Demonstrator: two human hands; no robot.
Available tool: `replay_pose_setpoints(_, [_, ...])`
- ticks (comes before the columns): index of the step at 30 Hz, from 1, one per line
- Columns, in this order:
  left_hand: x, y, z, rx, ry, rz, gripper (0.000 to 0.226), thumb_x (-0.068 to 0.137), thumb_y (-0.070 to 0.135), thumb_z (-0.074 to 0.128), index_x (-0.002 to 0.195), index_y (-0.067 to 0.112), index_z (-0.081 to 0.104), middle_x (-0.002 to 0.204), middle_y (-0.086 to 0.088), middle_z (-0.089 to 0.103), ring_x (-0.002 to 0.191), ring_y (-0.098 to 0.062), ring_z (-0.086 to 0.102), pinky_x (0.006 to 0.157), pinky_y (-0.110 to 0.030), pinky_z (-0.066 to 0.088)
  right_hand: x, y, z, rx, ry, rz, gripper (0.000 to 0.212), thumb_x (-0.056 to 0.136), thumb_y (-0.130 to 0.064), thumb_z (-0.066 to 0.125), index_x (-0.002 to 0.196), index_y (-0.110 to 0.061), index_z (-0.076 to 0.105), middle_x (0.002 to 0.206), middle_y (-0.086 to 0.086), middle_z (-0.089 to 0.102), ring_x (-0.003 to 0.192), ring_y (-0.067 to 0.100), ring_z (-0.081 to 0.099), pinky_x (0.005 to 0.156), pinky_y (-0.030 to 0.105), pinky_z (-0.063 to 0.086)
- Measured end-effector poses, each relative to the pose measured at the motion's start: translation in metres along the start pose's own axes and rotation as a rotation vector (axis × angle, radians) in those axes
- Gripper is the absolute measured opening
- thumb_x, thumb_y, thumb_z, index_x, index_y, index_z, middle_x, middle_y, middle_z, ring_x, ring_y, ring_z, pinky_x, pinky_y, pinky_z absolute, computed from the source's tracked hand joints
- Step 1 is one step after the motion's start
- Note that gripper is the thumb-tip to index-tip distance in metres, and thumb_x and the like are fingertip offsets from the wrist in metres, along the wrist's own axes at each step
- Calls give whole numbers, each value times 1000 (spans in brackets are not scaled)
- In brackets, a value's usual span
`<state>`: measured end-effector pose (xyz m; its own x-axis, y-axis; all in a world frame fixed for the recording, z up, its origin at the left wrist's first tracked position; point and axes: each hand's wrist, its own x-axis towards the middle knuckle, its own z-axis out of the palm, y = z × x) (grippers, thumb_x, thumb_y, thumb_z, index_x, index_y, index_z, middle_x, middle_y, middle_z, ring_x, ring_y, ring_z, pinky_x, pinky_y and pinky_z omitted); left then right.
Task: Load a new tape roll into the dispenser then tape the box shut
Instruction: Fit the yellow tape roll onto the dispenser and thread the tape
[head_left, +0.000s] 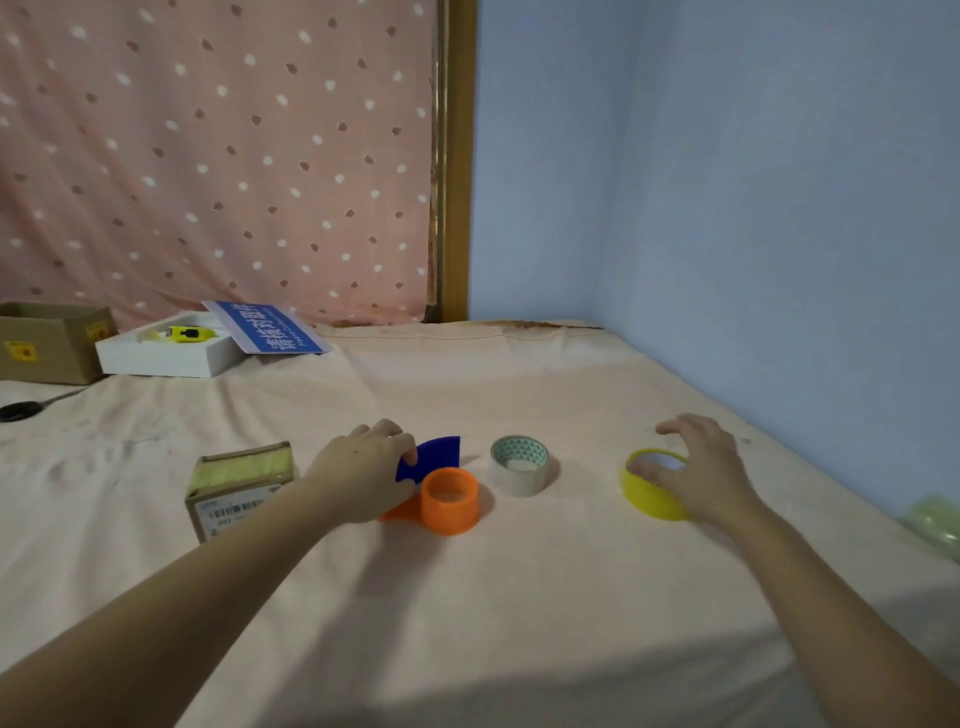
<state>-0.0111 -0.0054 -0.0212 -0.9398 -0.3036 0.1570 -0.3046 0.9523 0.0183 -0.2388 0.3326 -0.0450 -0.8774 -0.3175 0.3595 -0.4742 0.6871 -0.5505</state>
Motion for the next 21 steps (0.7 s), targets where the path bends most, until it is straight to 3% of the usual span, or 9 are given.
replay_pose_setpoints(3, [-3,1,1,10,21,3,37,91,46,60,126,32,60,144,5,50,120,-19,53,96,-33,49,-11,41,-4,27,-221,93,81,51,-38,100,123,-27,63,153,9,33,141,24,38,100,30,33])
replay_pose_setpoints(5, [-5,1,0,-16,25,-12,37,92,45,59,126,31,60,144,5,50,120,-19,53,96,-33,49,-14,54,3,53,-231,72,63,59,-29,99,114,-24,68,149,12,41,130,25,50,98,28,37])
replay_pose_setpoints(7, [-7,2,0,-21,25,-12,36,93,44,59,126,31,60,144,5,51,120,-19,53,96,-32,49,-16,57,9,100,-172,63,42,61,-20,97,92,-25,70,130,13,57,108,24,58,87,29,40])
replay_pose_setpoints(9, [-9,2,-1,-22,31,-12,32,92,43,60,121,30,62,142,5,52,119,-18,53,96,-31,49,-16,51,11,145,-115,55,37,58,-17,98,79,-26,68,121,7,60,98,24,61,82,32,43])
replay_pose_setpoints(11, [-10,2,-2,-21,44,-16,25,92,43,61,113,30,64,141,6,53,116,-18,53,94,-31,48,-18,37,9,194,-75,30,36,57,-18,99,76,-27,69,122,0,58,97,23,63,82,34,49])
replay_pose_setpoints(13, [-10,4,-4,-32,57,-22,22,91,42,61,110,30,63,140,6,54,115,-18,54,94,-32,49,-16,15,7,232,-53,-23,36,58,-15,99,77,-25,69,123,-2,56,96,19,63,81,25,48])
replay_pose_setpoints(16, [-9,12,-8,-56,77,-41,28,91,39,62,117,31,63,138,5,56,116,-18,54,94,-34,51,-15,-29,3,274,-56,-158,34,60,-14,98,80,-20,72,125,-2,55,101,17,61,90,24,44])
replay_pose_setpoints(21, [-13,12,-7,-17,37,-83,42,88,44,61,127,30,58,138,3,56,117,-21,55,96,-37,49,-26,-101,23,391,-138,-274,35,60,-16,98,84,-16,74,126,-1,57,106,18,62,92,26,48])
